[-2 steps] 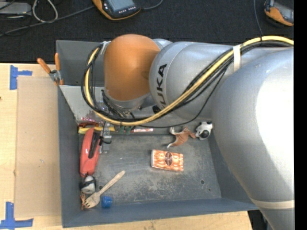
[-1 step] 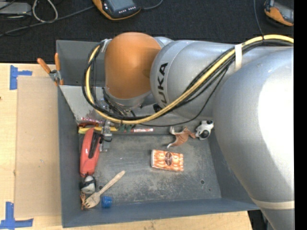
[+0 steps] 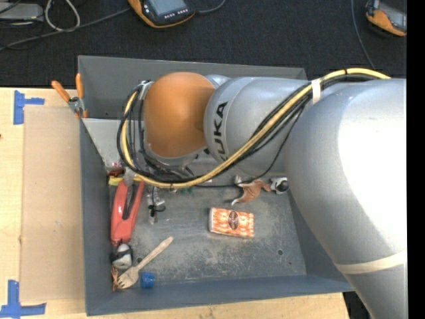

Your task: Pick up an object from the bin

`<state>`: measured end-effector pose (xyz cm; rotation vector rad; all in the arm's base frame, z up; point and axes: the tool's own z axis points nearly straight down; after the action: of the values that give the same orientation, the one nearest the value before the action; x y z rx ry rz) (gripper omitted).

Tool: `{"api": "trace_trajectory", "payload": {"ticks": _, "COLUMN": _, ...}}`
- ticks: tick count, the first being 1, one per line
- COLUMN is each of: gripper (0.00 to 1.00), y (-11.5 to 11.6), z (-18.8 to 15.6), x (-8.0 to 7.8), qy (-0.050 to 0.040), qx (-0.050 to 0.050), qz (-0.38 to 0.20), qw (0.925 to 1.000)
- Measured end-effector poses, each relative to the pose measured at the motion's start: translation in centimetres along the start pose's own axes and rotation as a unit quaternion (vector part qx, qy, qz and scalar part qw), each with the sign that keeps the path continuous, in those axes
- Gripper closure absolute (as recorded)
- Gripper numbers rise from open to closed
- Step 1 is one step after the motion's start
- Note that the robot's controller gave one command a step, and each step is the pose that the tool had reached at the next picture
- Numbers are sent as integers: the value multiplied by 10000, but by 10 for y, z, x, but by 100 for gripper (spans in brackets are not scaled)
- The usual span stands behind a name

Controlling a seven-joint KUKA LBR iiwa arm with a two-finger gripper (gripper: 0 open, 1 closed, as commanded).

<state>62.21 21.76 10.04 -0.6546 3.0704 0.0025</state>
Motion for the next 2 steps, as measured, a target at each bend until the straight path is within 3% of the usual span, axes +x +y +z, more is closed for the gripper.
{"api": "trace_trajectory", "payload": {"ticks": 1, "gripper": 0, "y": -8, "z": -18, "x": 9, "qy": 11, "qx": -3, "qz": -802, "qw": 9968}}
{"api": "trace_trajectory", "payload": {"ticks": 2, "gripper": 0, "y": 46, "z": -2, "x": 47, "qy": 10, "qx": -12, "qz": -2547, "qw": 9670}}
